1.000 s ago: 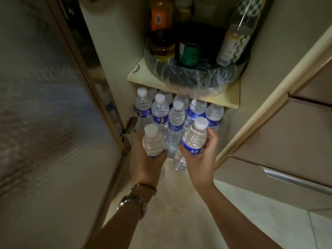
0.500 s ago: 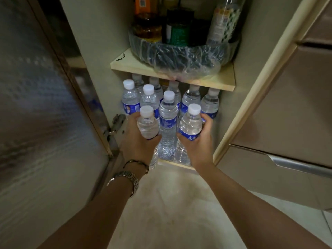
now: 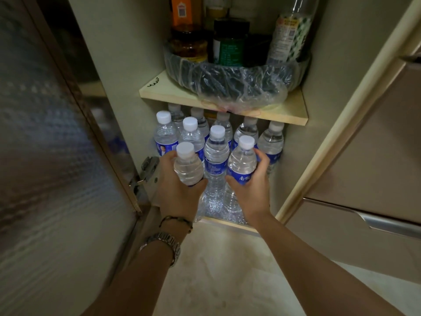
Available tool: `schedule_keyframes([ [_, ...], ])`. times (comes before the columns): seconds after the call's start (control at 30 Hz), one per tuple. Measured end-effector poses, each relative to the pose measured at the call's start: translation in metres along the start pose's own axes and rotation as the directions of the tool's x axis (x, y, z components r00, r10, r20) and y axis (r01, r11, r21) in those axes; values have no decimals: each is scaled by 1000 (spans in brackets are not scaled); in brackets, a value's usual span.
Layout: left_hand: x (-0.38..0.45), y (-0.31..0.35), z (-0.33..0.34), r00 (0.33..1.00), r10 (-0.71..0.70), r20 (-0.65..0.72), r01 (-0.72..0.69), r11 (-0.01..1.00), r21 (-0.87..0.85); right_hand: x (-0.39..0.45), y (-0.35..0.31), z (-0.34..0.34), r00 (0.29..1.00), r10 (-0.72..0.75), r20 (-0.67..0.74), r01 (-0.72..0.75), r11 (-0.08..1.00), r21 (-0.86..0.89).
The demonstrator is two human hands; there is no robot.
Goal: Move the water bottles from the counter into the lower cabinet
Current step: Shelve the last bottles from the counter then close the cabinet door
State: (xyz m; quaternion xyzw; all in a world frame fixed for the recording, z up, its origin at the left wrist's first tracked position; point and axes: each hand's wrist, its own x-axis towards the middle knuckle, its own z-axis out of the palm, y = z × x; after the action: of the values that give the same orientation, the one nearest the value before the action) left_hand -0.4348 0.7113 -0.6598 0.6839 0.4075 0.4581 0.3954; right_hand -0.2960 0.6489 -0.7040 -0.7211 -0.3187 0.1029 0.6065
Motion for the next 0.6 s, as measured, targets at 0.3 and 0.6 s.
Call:
schedule_keyframes([
  [0.3,-6,-7,16,997,18,73,-15,999,-33,-3,14,2,1000,-25,-5,25,997,69],
  [0.6,-5,-11,29,996,79,41,-77,995,-58,-19,52,0,998,56,-26,-57,996,-69],
])
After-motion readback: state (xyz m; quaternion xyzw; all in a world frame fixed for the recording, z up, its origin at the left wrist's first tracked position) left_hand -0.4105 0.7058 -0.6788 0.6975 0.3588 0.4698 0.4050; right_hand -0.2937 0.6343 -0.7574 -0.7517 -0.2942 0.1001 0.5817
